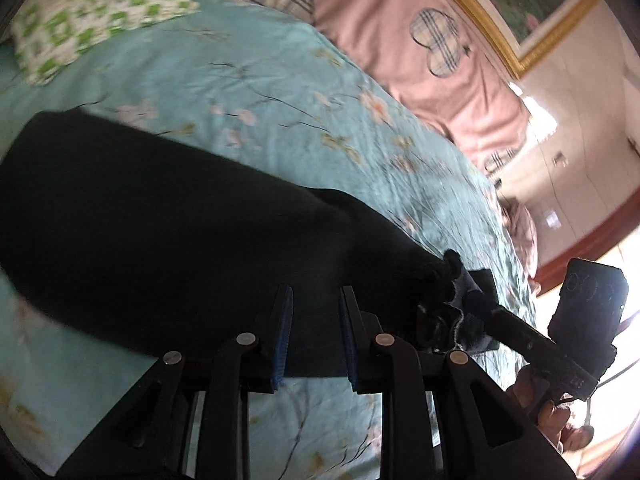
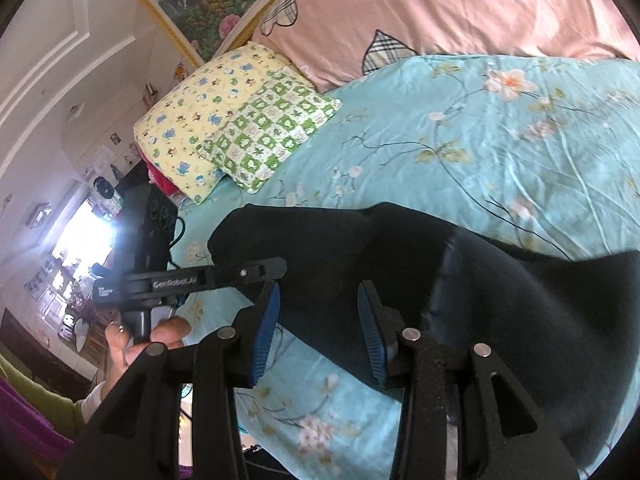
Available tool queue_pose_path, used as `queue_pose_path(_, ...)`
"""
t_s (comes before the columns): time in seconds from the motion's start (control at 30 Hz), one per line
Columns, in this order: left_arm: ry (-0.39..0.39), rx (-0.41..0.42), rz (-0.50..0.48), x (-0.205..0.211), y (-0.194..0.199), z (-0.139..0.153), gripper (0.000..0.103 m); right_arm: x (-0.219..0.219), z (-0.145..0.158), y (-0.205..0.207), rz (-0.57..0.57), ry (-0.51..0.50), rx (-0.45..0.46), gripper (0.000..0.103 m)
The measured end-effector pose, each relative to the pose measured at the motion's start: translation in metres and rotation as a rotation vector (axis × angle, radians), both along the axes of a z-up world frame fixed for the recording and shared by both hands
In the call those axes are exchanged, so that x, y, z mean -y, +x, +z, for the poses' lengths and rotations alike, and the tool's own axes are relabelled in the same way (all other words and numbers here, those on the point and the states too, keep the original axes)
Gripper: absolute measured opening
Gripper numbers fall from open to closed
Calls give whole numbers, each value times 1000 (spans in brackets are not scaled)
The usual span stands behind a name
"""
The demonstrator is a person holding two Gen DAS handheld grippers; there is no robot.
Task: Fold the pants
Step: 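Lower the folded end onto the waistband and open both grippers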
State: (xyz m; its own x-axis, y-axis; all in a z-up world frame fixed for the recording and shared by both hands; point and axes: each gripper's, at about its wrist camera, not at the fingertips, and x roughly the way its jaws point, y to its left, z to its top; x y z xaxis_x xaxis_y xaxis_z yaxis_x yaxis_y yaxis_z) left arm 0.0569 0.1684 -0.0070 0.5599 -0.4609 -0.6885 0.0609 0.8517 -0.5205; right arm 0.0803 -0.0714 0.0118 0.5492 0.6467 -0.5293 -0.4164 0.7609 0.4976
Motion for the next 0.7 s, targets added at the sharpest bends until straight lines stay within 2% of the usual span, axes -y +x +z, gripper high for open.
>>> queue_pose_path(0.2,-18,-25,112,-37,-21,0,24,-21,3,19,50,15,0,42)
queue_pose_path(0.33,-8,-18,177,-58,-35,4,35,-36,3,30,79,13,-8,42)
queue_pose_path(0.53,24,-16,317,-94,-56,7,42,-60,1,47,132,3,-22,42)
queue_pose_path(0.6,19,-31,361,-107,-59,4,48,-70,1,54,145,0,-26,48)
queue_pose_path(0.7,12,-55,416,-121,-62,-2,51,-85,3,63,176,-9,-18,49)
